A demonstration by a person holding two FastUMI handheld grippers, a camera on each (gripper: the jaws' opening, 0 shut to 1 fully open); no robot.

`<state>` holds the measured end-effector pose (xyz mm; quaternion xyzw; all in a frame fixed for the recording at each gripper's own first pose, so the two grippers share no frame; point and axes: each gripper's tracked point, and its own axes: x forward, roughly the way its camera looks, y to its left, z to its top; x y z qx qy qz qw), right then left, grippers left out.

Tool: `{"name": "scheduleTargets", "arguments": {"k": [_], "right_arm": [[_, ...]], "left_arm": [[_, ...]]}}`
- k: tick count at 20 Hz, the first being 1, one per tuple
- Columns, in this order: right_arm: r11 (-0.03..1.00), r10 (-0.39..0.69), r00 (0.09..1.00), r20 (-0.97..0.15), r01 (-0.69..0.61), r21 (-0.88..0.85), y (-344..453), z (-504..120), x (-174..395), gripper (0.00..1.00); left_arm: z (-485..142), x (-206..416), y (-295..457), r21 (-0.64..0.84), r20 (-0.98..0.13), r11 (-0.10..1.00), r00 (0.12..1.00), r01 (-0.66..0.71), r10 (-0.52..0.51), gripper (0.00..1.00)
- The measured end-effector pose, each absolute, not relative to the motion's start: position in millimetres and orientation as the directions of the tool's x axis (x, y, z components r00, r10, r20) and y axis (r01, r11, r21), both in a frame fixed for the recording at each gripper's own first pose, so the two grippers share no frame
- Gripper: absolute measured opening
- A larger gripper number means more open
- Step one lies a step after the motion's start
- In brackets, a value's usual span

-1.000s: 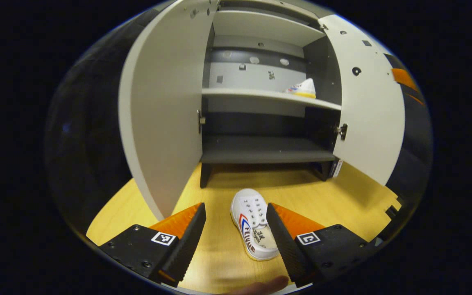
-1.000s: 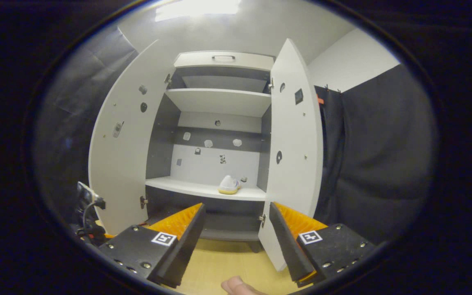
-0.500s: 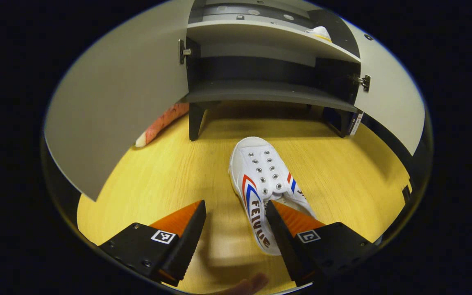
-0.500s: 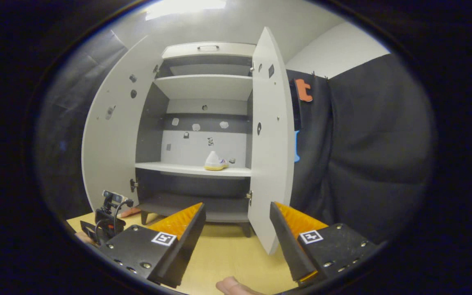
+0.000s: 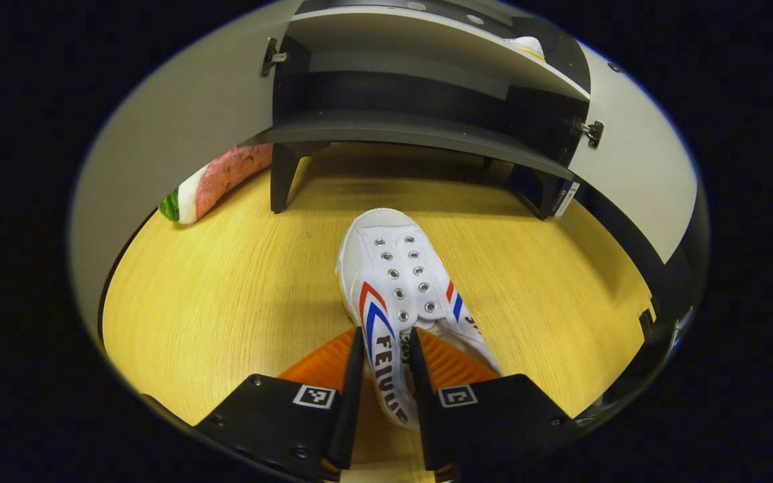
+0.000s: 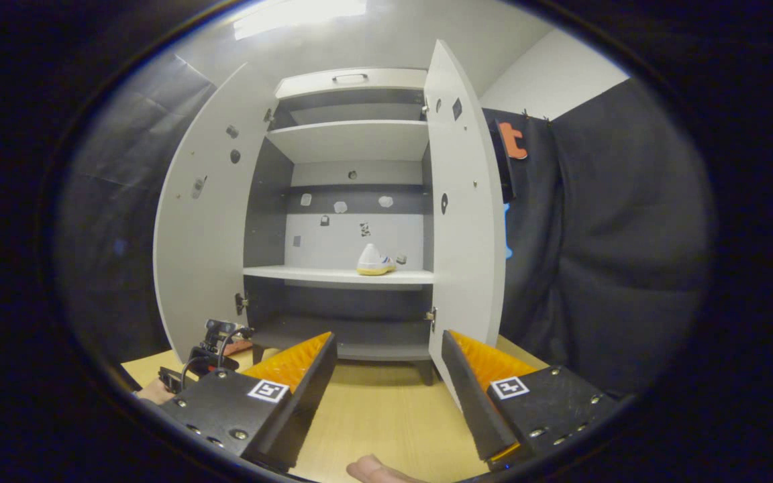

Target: Grab one shoe with the right hand and put it into the shoe cabinet, grab the other shoe with the left hand and put it into the shoe cabinet; then close the right door with the right hand and the left door with the left hand.

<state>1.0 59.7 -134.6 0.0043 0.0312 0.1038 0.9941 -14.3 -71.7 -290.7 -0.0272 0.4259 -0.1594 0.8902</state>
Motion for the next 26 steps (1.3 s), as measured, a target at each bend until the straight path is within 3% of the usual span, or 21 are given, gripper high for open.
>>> {"name": "scheduleTargets", "arguments": {"k": [3, 4, 13, 26], "right_arm": [[0.975, 0.221, 0.974, -0.052, -0.221, 0.013, 61.3, -136.9, -1.4, 0.94], [0.972, 0.234, 0.970, -0.059, -0.234, 0.012, 64.5, -141.5, -2.5, 0.93], [0.974, 0.222, 0.972, -0.080, -0.217, 0.064, 59.4, -150.8, 1.4, 0.94], [0.973, 0.223, 0.974, -0.041, -0.219, 0.075, 51.6, -135.9, -11.8, 0.94]], "left_arm": [[-286.8, -17.5, -64.9, -0.117, -0.734, 0.952, 0.621, 0.282, -0.274, 0.08], [-284.5, -18.4, -64.7, -0.103, -0.739, 0.955, 0.620, 0.279, -0.261, 0.06], [-249.7, 2.7, -67.4, -0.066, -0.697, 0.943, 0.661, 0.327, -0.278, 0.04], [-115.3, 35.1, -77.7, -0.035, -0.400, 0.946, 0.863, 0.322, -0.308, 0.02]]}}
